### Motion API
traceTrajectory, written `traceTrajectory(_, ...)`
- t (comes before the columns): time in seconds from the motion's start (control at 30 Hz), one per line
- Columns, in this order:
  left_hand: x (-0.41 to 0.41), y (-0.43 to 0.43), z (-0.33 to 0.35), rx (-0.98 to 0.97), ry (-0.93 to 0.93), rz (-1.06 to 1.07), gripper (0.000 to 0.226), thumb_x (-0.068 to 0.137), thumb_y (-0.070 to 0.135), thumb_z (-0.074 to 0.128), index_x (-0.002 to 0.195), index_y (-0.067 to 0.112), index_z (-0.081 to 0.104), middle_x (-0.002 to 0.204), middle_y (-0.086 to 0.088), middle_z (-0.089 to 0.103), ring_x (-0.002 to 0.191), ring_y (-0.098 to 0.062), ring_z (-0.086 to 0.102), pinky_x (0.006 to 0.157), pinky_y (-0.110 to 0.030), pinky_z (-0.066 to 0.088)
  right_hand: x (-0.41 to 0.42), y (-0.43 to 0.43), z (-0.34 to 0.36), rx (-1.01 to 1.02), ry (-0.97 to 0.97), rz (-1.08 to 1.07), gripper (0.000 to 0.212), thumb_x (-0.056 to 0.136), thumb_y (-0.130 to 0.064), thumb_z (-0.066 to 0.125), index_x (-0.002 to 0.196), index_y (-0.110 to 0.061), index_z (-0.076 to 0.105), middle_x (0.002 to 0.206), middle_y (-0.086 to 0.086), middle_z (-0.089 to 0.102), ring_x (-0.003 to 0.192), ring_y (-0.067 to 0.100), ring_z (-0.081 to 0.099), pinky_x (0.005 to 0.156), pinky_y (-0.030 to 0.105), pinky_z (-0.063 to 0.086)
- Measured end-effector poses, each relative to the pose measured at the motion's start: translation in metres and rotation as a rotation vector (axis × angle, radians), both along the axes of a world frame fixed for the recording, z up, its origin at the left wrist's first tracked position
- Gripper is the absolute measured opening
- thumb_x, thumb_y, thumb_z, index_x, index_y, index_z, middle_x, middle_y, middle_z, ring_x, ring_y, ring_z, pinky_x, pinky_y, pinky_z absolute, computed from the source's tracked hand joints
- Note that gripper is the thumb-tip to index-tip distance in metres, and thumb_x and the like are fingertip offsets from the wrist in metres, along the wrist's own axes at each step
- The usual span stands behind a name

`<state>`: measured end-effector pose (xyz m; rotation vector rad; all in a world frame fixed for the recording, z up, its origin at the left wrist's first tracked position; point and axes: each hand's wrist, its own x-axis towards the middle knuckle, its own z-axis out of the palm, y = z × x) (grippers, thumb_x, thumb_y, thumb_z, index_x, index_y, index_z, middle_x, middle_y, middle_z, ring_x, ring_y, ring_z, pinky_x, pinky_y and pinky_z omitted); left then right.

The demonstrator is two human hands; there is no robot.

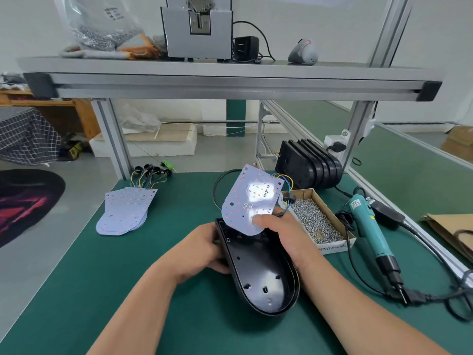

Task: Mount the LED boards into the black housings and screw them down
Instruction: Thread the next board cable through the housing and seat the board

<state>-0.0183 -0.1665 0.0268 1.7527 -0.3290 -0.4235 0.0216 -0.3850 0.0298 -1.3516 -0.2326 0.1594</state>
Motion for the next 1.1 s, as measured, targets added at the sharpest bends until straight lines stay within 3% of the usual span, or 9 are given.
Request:
traceTrajectory(0.23,0.007,0.006,0.0,0.25,-0.027,0.306,0.042,0.069,0.024,0.048,0.099,0.025,0.078,0.073,-0.003,0.074,0.07,-0.034,0.068,0.053,-0.033,0.055,-0.002,-0.007,0.006,0.107,-0.017,-0.032,0.032,0.076,-0.012,0.07,0.106,-0.016,0.081,0.106,0.005,0.08,0.092,0.013,0.076,0.072,0.018,0.057)
traceTrajectory(0.37,0.009,0.013,-0.003,0.414,-0.072,0.462,0.019,0.076,0.032,0.044,0.078,0.018,0.057,0.053,-0.005,0.066,0.047,-0.015,0.052,0.052,-0.028,0.042,-0.004,-0.002,0.005,0.181,0.064,-0.02,0.033,0.077,-0.011,0.071,0.107,-0.019,0.082,0.106,0.014,0.079,0.089,0.025,0.077,0.071,0.031,0.061)
traceTrajectory(0.43,0.008,0.015,-0.003,0.267,-0.009,0.507,0.019,0.073,0.036,0.047,0.071,0.018,0.052,0.059,-0.009,0.068,0.052,-0.017,0.061,0.052,-0.029,0.044,-0.003,-0.003,0.006,0.229,0.101,-0.068,0.04,0.076,-0.014,0.072,0.115,-0.016,0.078,0.11,0.016,0.078,0.091,0.03,0.076,0.074,0.036,0.061)
traceTrajectory(0.5,0.009,0.015,-0.003,-0.101,0.112,0.523,0.021,0.072,0.03,0.058,0.081,0.012,0.06,0.084,-0.011,0.077,0.077,-0.025,0.079,0.054,-0.032,0.055,-0.003,-0.005,0.008,0.275,0.135,-0.085,0.048,0.076,-0.017,0.074,0.124,-0.011,0.074,0.114,0.018,0.076,0.093,0.034,0.074,0.079,0.04,0.061)
traceTrajectory(0.6,0.009,0.007,0.0,-0.613,0.291,0.445,0.019,0.089,0.021,0.07,0.101,0.007,0.073,0.124,-0.012,0.077,0.111,-0.032,0.077,0.07,-0.039,0.064,-0.006,-0.005,0.008,0.319,0.177,-0.077,0.055,0.078,-0.021,0.076,0.13,-0.003,0.068,0.119,0.026,0.072,0.1,0.041,0.072,0.09,0.053,0.061)
traceTrajectory(0.67,0.007,-0.002,0.002,-0.826,0.375,0.398,0.015,0.091,0.021,0.069,0.089,0.008,0.077,0.132,-0.014,0.074,0.114,-0.031,0.075,0.078,-0.041,0.065,-0.006,-0.002,0.007,0.336,0.177,-0.063,0.061,0.082,-0.019,0.073,0.137,0.003,0.061,0.132,0.034,0.064,0.116,0.05,0.063,0.108,0.065,0.048)
traceTrajectory(0.77,0.006,-0.01,0.002,-1.039,0.423,0.379,0.028,0.093,0.023,0.069,0.069,0.014,0.06,0.12,-0.013,0.076,0.112,-0.034,0.075,0.082,-0.046,0.063,-0.006,0.002,0.007,0.379,0.166,-0.038,0.063,0.082,-0.017,0.07,0.14,0.007,0.056,0.13,0.033,0.065,0.112,0.048,0.065,0.104,0.06,0.051)
traceTrajectory(0.97,0.016,-0.009,0.003,-1.165,0.353,0.66,0.035,0.106,0.034,0.059,0.077,0.018,0.048,0.072,-0.003,0.05,0.056,-0.017,0.049,0.057,-0.033,0.057,-0.008,0.001,0.004,0.307,0.138,-0.051,0.043,0.08,-0.018,0.075,0.122,-0.009,0.075,0.115,0.021,0.076,0.094,0.034,0.074,0.081,0.041,0.061)
traceTrajectory(1.1,0.019,0.024,0.007,-0.699,0.02,0.862,0.033,0.103,0.034,0.064,0.081,0.016,0.047,0.07,0.002,0.053,0.05,-0.011,0.031,0.041,-0.021,0.022,-0.003,-0.007,0.005,0.256,0.139,-0.097,0.045,0.078,-0.024,0.078,0.122,-0.013,0.075,0.116,0.018,0.076,0.096,0.034,0.075,0.083,0.042,0.06)
